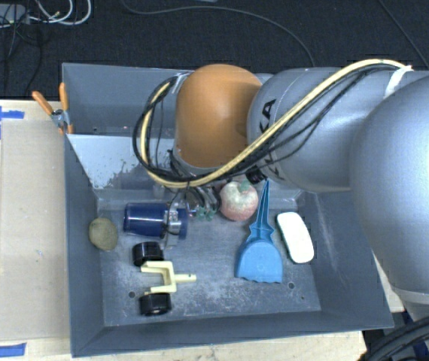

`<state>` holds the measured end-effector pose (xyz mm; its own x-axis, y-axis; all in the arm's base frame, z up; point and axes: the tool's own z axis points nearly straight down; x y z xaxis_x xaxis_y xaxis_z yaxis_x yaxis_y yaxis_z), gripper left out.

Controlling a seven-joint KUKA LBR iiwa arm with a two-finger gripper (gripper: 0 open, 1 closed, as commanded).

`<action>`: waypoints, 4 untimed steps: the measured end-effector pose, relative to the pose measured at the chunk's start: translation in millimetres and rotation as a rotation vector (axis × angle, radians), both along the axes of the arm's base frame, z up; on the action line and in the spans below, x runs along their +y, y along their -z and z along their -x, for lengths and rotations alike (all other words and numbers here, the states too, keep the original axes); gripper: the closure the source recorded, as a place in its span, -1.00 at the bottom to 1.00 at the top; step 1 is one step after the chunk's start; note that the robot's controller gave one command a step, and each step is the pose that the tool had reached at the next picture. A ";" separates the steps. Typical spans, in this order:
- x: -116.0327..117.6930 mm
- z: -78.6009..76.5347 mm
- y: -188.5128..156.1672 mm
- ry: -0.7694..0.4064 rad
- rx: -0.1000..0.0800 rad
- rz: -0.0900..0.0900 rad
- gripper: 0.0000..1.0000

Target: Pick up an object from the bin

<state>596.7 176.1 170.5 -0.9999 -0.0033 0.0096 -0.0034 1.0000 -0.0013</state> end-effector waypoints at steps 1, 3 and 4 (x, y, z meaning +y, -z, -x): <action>-0.8 -1.9 -4.7 0.004 -0.008 -0.001 -1.00; -18.5 -27.8 115.7 0.014 -0.007 -0.004 -1.00; -11.0 -25.2 79.9 0.068 -0.011 -0.003 -1.00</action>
Offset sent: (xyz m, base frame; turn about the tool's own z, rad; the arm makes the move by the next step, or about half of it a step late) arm 0.0257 -0.0216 -0.1005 0.0055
